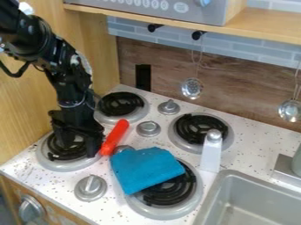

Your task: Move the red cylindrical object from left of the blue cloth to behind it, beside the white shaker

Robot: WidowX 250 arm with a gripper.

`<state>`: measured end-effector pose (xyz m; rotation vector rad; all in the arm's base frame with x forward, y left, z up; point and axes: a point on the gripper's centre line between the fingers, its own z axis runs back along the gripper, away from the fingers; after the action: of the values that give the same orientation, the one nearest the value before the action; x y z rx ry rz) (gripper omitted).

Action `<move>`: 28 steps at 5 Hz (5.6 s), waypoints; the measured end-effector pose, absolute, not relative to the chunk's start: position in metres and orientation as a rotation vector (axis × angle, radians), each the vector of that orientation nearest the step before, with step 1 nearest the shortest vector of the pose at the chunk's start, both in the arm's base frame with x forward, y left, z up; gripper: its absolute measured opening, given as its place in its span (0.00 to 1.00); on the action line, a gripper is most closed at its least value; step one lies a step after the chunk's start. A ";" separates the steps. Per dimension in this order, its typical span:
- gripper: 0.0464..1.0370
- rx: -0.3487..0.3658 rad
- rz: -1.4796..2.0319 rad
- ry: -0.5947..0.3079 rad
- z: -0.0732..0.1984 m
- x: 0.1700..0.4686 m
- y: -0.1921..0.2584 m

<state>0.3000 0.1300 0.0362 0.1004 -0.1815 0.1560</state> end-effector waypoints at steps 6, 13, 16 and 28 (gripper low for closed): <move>0.96 0.058 0.295 -0.239 0.013 0.368 0.148; 0.51 0.114 0.404 -0.289 0.004 0.383 0.150; 0.51 0.069 0.338 -0.365 0.044 0.357 0.131; 0.51 -0.041 -0.288 -0.348 0.028 0.447 0.008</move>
<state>0.4468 0.0077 0.0276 -0.0409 -0.3480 -0.2883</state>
